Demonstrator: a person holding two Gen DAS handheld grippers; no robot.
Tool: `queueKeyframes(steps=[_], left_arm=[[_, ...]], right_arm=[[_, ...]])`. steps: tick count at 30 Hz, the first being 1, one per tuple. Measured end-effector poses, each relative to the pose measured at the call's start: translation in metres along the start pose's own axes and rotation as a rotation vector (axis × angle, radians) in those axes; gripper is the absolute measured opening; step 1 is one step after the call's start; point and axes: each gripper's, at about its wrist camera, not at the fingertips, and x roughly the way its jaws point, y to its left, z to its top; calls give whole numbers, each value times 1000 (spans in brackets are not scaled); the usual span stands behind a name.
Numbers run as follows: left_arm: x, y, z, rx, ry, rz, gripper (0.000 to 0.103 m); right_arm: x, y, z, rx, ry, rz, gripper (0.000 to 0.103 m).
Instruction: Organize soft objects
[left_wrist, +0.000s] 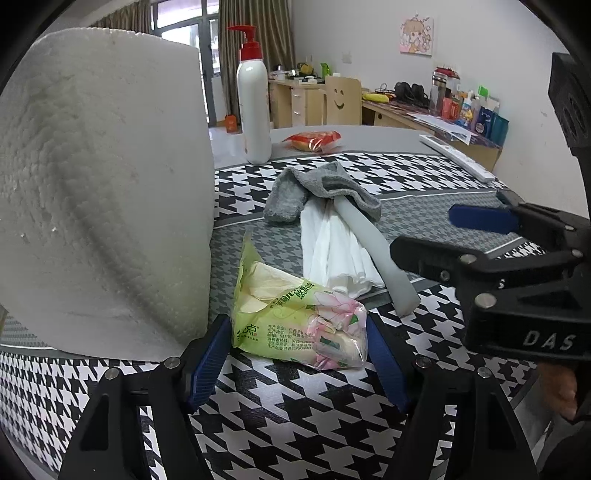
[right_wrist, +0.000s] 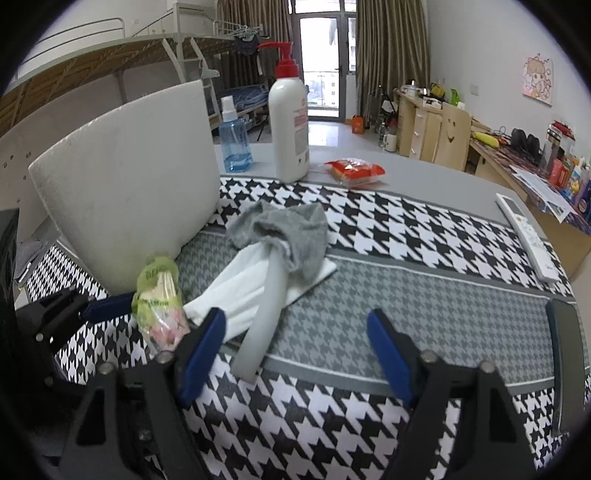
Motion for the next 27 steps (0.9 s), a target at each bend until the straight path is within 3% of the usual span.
queueKeyframes(steps=[5, 9, 17, 27], left_arm=[[-4, -1, -2, 3, -9, -3, 73], [-7, 0, -3, 5, -15, -6, 73], [-15, 0, -5, 5, -35, -6, 73], [-23, 2, -8, 3, -52, -6, 73]], right_arm=[[2, 4, -5, -3, 24, 12, 69], [4, 7, -8, -7, 48, 26, 54], [8, 13, -8, -17, 62, 37, 47], [12, 15, -8, 14, 96, 88, 19]])
